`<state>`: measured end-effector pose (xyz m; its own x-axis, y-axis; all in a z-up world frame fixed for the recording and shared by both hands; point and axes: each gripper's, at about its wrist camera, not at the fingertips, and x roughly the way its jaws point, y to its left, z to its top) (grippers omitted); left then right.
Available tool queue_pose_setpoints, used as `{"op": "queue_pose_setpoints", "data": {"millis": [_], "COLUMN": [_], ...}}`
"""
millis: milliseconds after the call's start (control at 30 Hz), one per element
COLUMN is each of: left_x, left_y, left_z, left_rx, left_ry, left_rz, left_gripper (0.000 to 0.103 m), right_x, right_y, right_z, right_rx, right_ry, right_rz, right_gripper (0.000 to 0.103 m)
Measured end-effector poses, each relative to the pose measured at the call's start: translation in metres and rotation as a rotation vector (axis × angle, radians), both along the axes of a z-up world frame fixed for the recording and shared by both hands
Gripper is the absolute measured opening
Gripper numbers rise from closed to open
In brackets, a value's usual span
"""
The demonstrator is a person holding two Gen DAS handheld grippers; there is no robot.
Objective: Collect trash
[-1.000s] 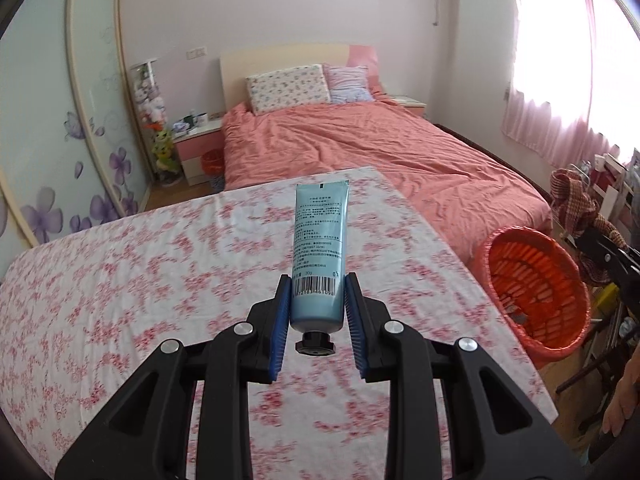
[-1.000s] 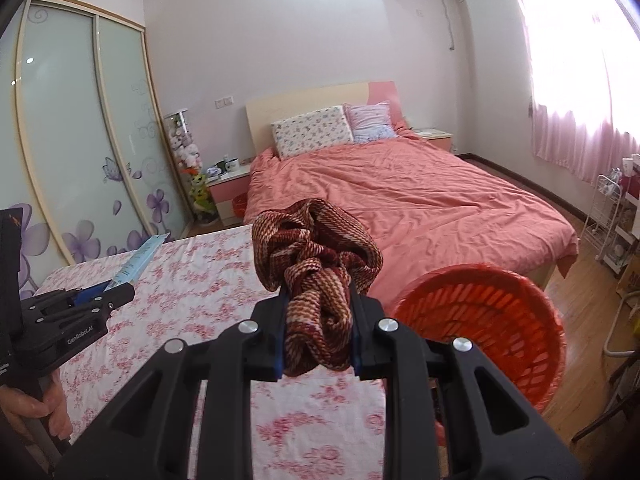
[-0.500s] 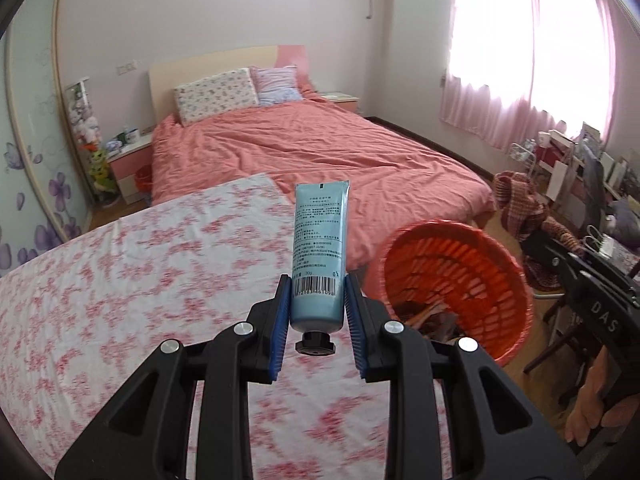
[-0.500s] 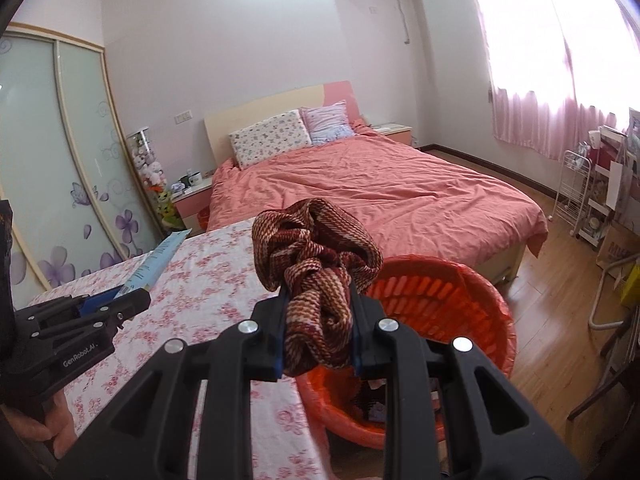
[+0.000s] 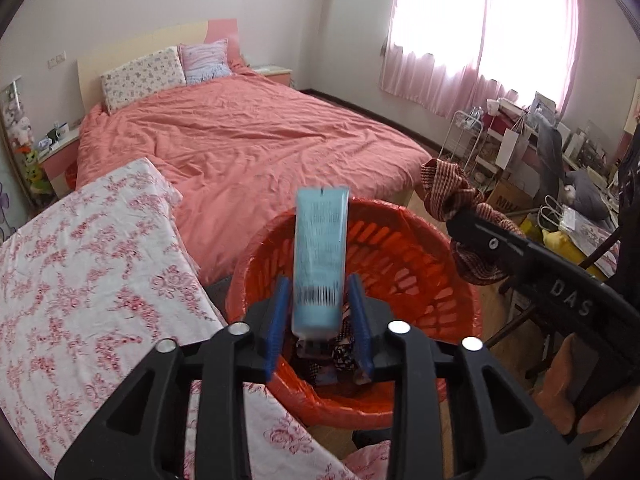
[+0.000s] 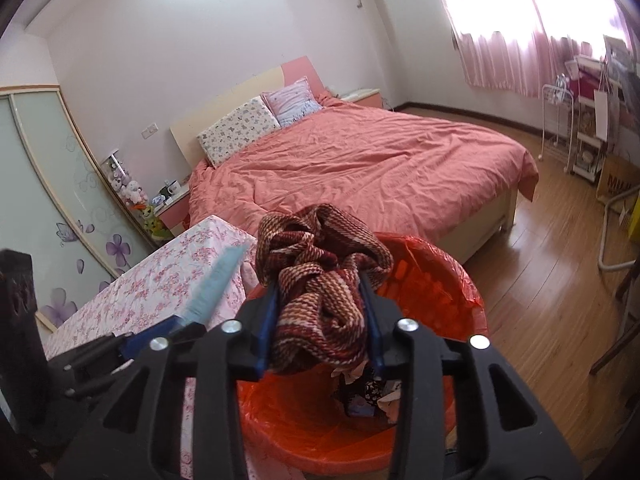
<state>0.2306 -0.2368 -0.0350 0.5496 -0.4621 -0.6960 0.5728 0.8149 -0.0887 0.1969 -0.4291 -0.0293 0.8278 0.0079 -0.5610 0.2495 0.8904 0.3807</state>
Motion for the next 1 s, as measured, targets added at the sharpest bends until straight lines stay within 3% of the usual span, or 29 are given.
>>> {"op": "queue_pose_setpoints", "data": {"millis": [67, 167, 267, 500, 567, 767, 1000], "left_x": [0.004, 0.007, 0.001, -0.056, -0.077, -0.120, -0.176], "left_y": [0.000, 0.004, 0.017, 0.079, 0.103, 0.157, 0.207], "left_z": [-0.007, -0.010, -0.006, 0.026, 0.034, 0.043, 0.043], "left_rx": [0.005, 0.028, 0.035, 0.016, 0.017, 0.050, 0.052], "left_ry": [0.009, 0.019, 0.006, -0.168, -0.223, -0.319, -0.408], "left_rz": [0.018, 0.052, 0.088, 0.199, 0.247, 0.390, 0.562], "left_gripper": [0.054, 0.056, 0.057, 0.084, 0.094, 0.101, 0.101], "right_x": [0.004, 0.006, -0.002, -0.046, -0.066, -0.119, -0.177], "right_y": [-0.005, -0.010, -0.005, 0.036, 0.054, 0.108, 0.159], "right_z": [-0.007, -0.017, -0.018, 0.014, 0.025, 0.044, 0.045], "right_rx": [0.017, 0.039, 0.026, -0.142, -0.207, -0.359, -0.437], "right_ry": [0.009, 0.019, 0.014, -0.067, -0.105, -0.160, -0.167], "right_rz": [-0.001, -0.002, -0.018, -0.056, -0.078, -0.120, -0.156], "right_gripper": [0.051, 0.054, 0.065, 0.098, 0.099, 0.099, 0.099]}}
